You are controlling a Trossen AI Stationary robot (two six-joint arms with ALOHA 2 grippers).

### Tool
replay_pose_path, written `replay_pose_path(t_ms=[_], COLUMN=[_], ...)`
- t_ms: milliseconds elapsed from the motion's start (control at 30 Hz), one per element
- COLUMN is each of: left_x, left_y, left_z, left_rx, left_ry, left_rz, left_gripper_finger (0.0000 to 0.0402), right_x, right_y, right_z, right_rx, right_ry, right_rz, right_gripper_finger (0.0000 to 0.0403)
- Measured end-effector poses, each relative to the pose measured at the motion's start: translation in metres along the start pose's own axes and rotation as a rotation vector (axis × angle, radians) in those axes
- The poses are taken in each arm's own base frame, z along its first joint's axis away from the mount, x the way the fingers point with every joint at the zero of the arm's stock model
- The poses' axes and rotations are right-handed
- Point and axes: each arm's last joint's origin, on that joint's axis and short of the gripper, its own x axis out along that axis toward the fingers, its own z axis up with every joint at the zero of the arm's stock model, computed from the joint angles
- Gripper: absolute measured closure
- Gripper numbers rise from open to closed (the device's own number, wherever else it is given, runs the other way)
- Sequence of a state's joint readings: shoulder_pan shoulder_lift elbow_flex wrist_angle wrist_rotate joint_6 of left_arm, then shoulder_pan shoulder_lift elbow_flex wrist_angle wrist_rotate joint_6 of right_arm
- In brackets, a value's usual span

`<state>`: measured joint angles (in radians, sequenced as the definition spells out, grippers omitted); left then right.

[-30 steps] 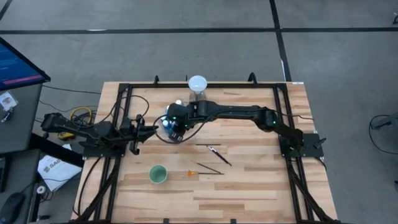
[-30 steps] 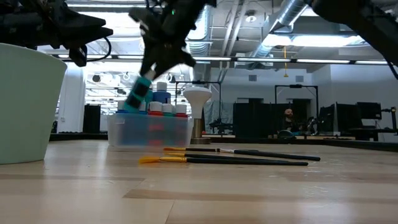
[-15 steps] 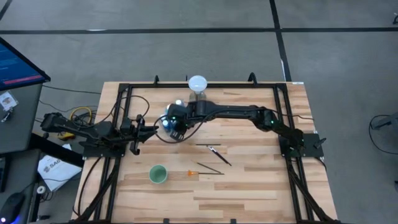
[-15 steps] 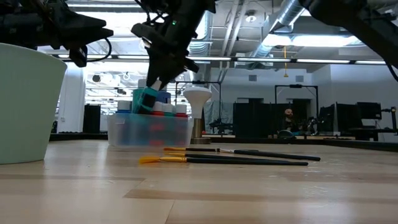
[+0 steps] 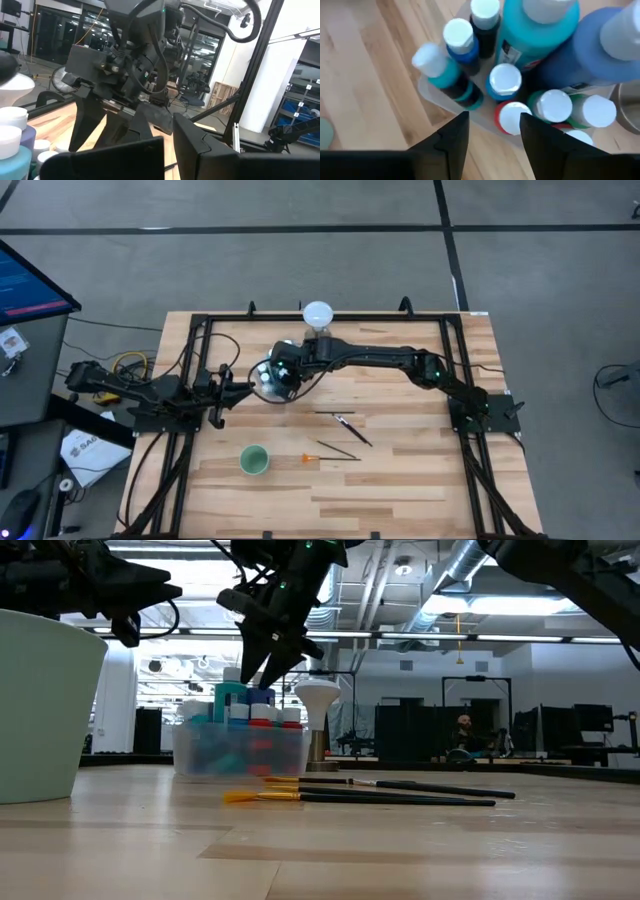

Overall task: Pick & Place Paint Supplies
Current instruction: Put the golden paint brush into the green cup

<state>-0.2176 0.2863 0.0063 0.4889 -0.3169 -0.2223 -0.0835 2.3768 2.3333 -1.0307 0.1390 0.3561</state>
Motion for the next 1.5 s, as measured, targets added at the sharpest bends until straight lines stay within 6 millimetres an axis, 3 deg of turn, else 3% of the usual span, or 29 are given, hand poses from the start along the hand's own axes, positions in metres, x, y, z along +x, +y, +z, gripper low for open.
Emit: replay_pose_path(t_ms=[200, 300, 500, 667, 767, 900, 1133, 1300, 1400, 1500], left_x=[0.000, 0.000, 0.000, 0.000, 0.000, 0.000, 0.000, 0.000, 0.000, 0.000], left_y=[0.000, 0.000, 0.000, 0.000, 0.000, 0.000, 0.000, 0.000, 0.000, 0.000], left_z=[0.000, 0.000, 0.000, 0.001, 0.001, 0.001, 0.001, 0.001, 0.001, 0.001], left_rx=[0.000, 0.000, -0.001, -0.002, -0.002, -0.002, -0.002, -0.003, -0.003, -0.003], left_ry=[-0.001, -0.001, -0.003, -0.006, -0.007, -0.007, -0.007, -0.008, -0.008, -0.009], left_rz=[0.000, 0.000, -0.001, -0.001, -0.002, -0.002, -0.001, -0.002, -0.002, -0.002], left_gripper_finger=[0.0401, 0.0401, 0.0401, 0.0401, 0.0401, 0.0401, 0.0401, 0.0401, 0.0401, 0.0401], right_x=[-0.005, -0.028, -0.112, -0.217, -0.281, -0.351, -0.440, -0.468, -0.464, -0.446], right_y=[0.002, -0.001, -0.012, -0.030, -0.045, -0.070, -0.110, -0.130, -0.140, -0.148], right_z=[0.002, 0.008, 0.019, 0.011, -0.010, -0.056, -0.151, -0.196, -0.219, -0.241], right_rx=[-0.016, -0.018, -0.034, -0.100, -0.138, -0.198, -0.300, -0.286, -0.258, -0.239], right_ry=[-0.009, -0.057, -0.230, -0.432, -0.519, -0.544, -0.571, -0.712, -0.776, -0.858], right_rz=[0.013, 0.030, 0.085, 0.129, 0.143, 0.141, 0.185, 0.272, 0.314, 0.340], right_gripper_finger=[0.0242, 0.0242, 0.0241, 0.0257, 0.0271, 0.0287, 0.0305, 0.0317, 0.0324, 0.0329])
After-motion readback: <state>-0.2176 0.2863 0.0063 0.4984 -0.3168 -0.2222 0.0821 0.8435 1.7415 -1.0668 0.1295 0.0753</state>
